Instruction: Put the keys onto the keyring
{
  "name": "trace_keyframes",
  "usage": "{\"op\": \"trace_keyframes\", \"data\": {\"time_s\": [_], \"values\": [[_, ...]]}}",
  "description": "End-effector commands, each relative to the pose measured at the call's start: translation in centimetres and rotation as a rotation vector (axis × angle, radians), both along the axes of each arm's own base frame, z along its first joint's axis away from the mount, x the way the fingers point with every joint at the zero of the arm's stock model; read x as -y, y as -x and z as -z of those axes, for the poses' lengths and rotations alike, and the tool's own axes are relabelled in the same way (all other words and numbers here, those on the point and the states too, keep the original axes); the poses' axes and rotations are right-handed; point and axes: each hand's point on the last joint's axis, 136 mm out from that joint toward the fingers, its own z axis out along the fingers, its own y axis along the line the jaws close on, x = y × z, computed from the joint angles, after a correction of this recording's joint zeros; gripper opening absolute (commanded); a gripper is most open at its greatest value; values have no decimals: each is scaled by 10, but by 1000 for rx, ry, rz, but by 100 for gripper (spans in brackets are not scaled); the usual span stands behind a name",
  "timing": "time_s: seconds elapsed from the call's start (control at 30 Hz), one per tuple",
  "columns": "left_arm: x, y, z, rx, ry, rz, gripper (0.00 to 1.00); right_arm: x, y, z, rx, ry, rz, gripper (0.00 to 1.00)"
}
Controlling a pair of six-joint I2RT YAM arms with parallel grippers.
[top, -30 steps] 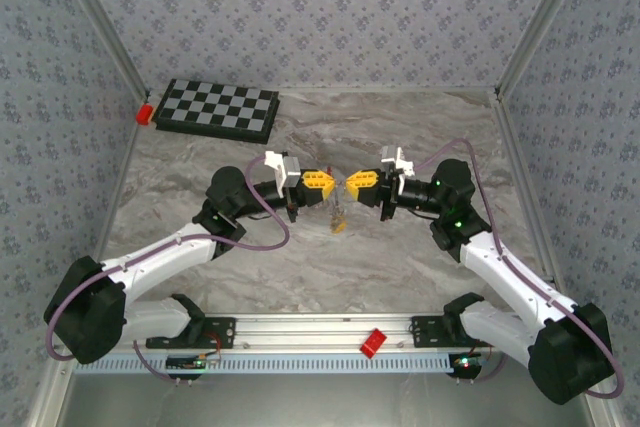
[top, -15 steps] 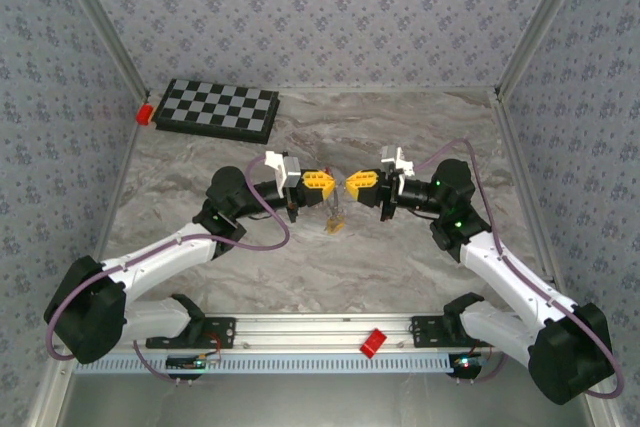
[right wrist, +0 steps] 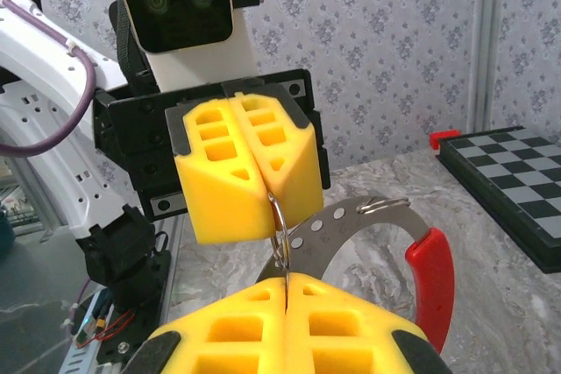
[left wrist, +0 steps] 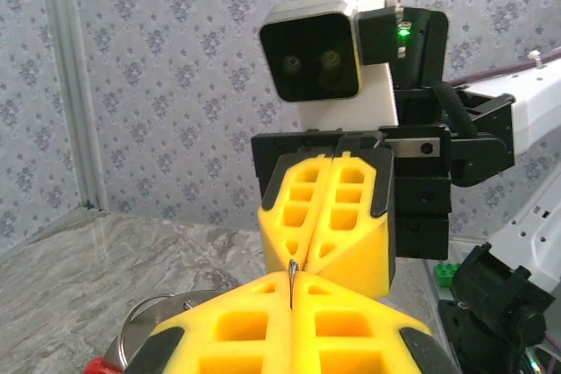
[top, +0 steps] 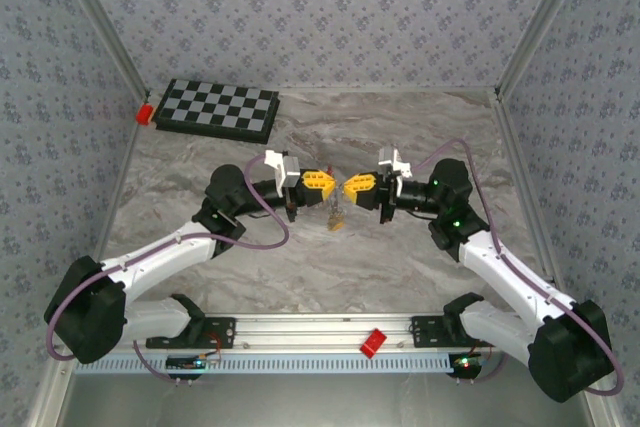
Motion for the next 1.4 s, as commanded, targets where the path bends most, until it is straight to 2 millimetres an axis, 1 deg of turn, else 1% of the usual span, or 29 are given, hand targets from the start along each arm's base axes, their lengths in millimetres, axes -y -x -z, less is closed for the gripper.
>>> {"op": "trace_keyframes", "data": {"time_s": [0.0,0.43,0.73,0.9,1.03,1.37], "values": [[3,2,-17,31,27,28,0,-4,12,-17,63,-16,-64,0],[4,3,-14,35,8,37,0,0,12,-23,85,-28,-35,0],[5,4,-6,33,-23,64,0,3,16,-28,98,-42,-36,0],[7,7,-3,31,-39,93,0,3,16,-27,96,-42,-36,0],[7,5,1,27,-54,92,0,5,15,-28,99,-44,-25,0],[8,3,4,18,-67,101,0,7,13,-29,102,-49,-11,0]]}}
